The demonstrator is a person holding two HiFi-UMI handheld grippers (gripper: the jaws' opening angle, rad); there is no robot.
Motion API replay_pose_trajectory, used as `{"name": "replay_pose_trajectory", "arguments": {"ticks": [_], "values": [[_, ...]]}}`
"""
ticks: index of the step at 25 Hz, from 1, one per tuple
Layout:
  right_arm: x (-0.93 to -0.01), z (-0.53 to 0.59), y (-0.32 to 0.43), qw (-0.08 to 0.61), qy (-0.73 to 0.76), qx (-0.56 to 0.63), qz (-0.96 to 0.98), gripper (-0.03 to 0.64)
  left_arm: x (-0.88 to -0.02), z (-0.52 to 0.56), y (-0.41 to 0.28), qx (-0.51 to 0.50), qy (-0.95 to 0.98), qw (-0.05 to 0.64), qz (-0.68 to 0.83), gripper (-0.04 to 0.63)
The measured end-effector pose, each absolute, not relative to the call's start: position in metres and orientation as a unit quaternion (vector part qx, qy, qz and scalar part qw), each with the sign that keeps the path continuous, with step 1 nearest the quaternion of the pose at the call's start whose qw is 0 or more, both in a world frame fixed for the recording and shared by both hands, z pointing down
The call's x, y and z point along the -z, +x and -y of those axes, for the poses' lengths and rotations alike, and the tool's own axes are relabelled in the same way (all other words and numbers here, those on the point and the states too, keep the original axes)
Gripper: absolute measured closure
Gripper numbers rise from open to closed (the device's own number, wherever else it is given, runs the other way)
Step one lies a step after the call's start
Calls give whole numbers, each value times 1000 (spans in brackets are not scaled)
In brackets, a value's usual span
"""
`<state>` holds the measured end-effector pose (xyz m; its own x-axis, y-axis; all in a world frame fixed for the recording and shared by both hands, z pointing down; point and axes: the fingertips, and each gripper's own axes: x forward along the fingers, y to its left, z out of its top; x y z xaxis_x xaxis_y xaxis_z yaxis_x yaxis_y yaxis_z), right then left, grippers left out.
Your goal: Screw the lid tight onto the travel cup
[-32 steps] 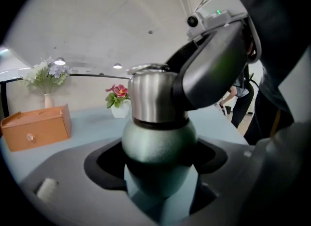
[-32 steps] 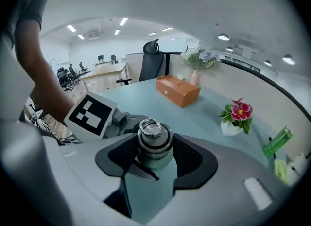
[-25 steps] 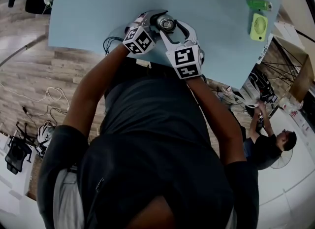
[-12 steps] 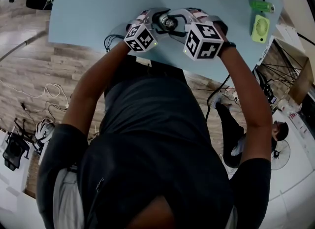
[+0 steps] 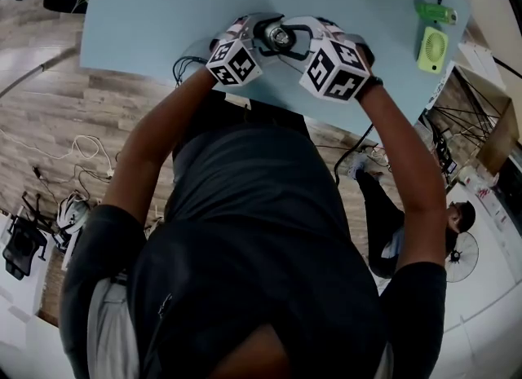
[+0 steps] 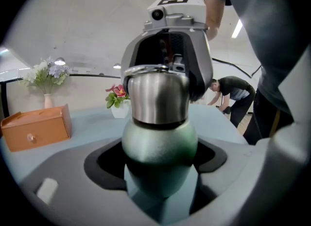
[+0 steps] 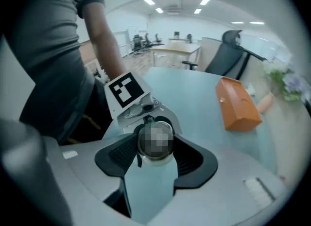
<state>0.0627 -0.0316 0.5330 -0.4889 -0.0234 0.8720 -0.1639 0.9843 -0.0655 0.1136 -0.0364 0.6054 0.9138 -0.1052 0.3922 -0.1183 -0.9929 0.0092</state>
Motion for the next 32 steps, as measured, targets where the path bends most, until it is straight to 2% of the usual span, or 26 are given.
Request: {"name": "replay_pose_trajectory", "arguments": {"ticks": [6,9,25,32], "values": [[-524,47,70,361,401,-222,812,383,-605,36,114,-201,978,15,60,166],[-523,49,73,324,474,-248,781,383,-605,37,114,-201,977,15,63,166],[-524,48,73,325,476,-247,779,382,-606,36,115,-200,978,18,63,166],[-519,38,72,390,324,-202,838,371,-608,37,113,-200,978,19,62,166]]}}
